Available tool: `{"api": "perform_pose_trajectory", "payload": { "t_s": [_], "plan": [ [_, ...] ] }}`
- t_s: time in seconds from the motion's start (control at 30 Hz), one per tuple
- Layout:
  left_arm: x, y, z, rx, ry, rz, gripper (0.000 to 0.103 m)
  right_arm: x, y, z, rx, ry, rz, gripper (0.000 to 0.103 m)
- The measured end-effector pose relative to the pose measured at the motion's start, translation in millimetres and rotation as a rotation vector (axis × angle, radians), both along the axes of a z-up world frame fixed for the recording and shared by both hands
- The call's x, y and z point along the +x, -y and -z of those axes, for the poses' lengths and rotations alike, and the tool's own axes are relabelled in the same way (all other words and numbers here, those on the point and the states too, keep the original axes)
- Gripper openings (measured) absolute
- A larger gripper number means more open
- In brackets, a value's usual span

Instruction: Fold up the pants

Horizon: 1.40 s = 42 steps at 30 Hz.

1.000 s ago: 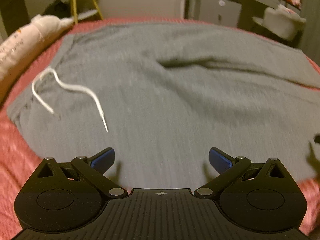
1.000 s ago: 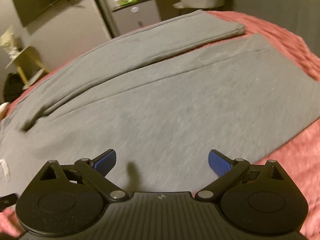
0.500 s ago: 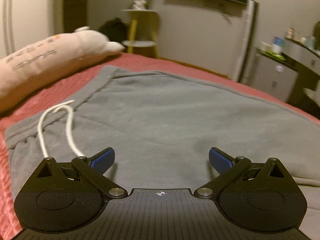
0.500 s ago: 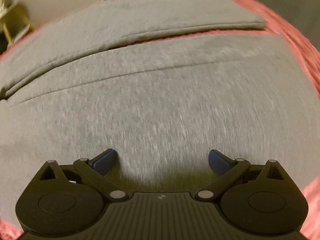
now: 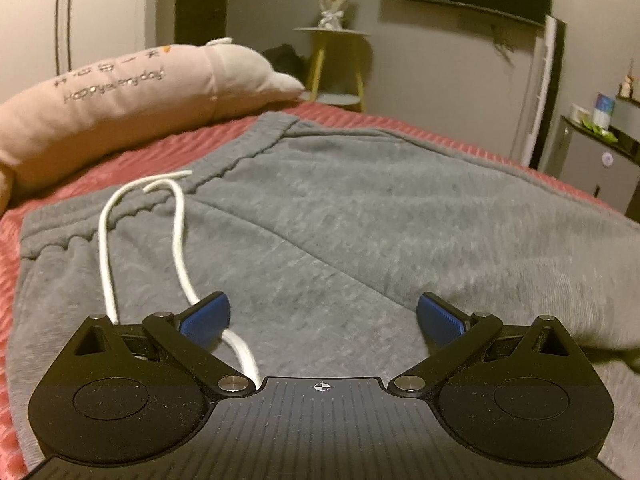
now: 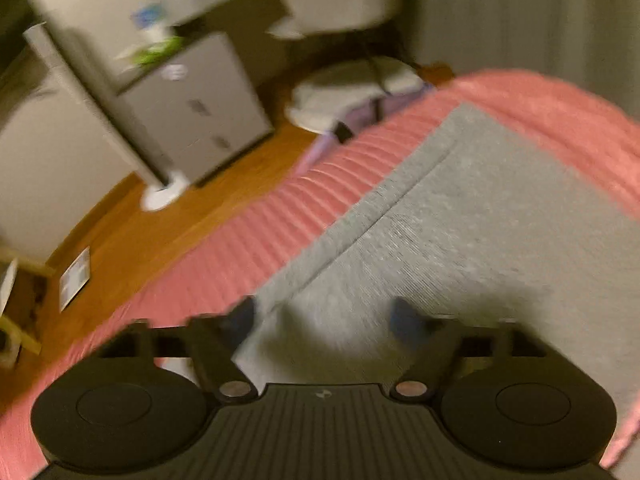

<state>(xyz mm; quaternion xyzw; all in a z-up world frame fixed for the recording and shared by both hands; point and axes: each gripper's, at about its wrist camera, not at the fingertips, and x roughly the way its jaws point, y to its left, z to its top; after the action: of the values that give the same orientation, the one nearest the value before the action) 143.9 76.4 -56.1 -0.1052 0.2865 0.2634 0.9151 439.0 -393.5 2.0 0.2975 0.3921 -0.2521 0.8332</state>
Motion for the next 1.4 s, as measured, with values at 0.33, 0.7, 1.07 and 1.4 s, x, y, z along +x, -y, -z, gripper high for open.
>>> {"api": "perform_pose_trajectory", "payload": {
  "t_s": [0.33,0.7,1.07,1.4],
  "plan": [
    [0,-3,5,-0.023,0.008,0.002,0.103,20,-16,14,-0.250,-0.088,-0.044,0.034],
    [-15,-11,-2,-0.093,0.077,0.005,0.103,-232,1,-51,-0.046,0.347,-0.056,0.006],
    [-30,-10,-47,-0.173,0.154,0.078,0.103,-349,25,13,-0.007,0.254,0.116,0.047],
    [87,-47,-85,-0.404,0.045,0.254,0.096,-268,-35,31,-0.446,0.079,-0.133,0.043]
  ]
}}
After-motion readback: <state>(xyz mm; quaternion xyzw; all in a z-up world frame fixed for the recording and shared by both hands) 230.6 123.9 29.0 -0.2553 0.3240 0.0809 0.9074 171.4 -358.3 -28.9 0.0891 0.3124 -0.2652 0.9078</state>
